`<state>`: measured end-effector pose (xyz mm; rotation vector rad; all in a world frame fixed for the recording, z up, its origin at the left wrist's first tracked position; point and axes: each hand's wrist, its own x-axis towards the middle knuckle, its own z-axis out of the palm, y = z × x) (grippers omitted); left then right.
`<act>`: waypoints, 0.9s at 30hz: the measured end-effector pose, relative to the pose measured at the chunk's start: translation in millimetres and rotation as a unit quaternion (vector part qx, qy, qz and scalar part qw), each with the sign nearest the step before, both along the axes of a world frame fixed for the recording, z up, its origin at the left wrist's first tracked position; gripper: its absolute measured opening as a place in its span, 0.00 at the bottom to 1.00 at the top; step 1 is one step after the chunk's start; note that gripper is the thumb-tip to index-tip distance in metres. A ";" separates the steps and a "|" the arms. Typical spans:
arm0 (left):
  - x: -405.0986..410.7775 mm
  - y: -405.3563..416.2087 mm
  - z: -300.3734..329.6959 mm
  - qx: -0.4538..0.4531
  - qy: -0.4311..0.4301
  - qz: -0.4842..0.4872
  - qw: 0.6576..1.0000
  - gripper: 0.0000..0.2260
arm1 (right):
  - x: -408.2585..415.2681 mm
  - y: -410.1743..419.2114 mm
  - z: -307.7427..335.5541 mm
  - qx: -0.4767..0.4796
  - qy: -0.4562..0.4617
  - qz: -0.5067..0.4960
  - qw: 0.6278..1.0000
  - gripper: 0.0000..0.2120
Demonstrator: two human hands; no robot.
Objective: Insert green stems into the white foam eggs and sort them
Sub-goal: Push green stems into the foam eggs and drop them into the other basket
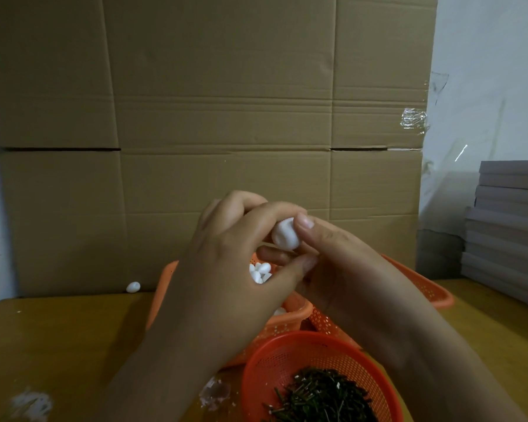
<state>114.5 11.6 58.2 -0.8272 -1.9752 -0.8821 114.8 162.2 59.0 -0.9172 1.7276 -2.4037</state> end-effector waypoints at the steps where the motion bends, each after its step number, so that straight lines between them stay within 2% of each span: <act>1: -0.4 0.1 -0.1 0.006 0.004 -0.004 1.000 0.13 | -0.2 -1.1 -0.5 -0.003 -0.005 0.006 1.000 0.16; 5: -2.4 -3.0 -0.2 0.049 -0.001 -0.036 0.998 0.12 | -2.7 -1.1 -0.2 0.005 -0.020 -0.006 1.000 0.21; 8: -2.9 -5.1 0.1 0.087 0.003 -0.048 0.995 0.11 | -3.9 2.8 1.5 -0.028 -0.043 -0.006 0.999 0.24; 13: -3.6 -6.2 1.2 0.090 0.010 -0.051 0.995 0.08 | -4.1 4.0 -0.3 -0.036 -0.032 0.007 0.999 0.16; 19: -2.3 -3.8 0.0 0.037 -0.015 -0.045 0.998 0.15 | -3.8 4.0 0.3 -0.015 -0.001 0.022 1.000 0.10; 23: -3.6 -3.5 -0.9 0.043 -0.008 -0.042 0.998 0.15 | -4.8 4.9 -0.9 0.004 -0.002 0.016 1.000 0.13; 27: -3.6 -4.3 -0.2 0.096 0.002 -0.070 0.993 0.11 | -5.4 3.8 -0.2 -0.017 -0.020 0.013 1.000 0.14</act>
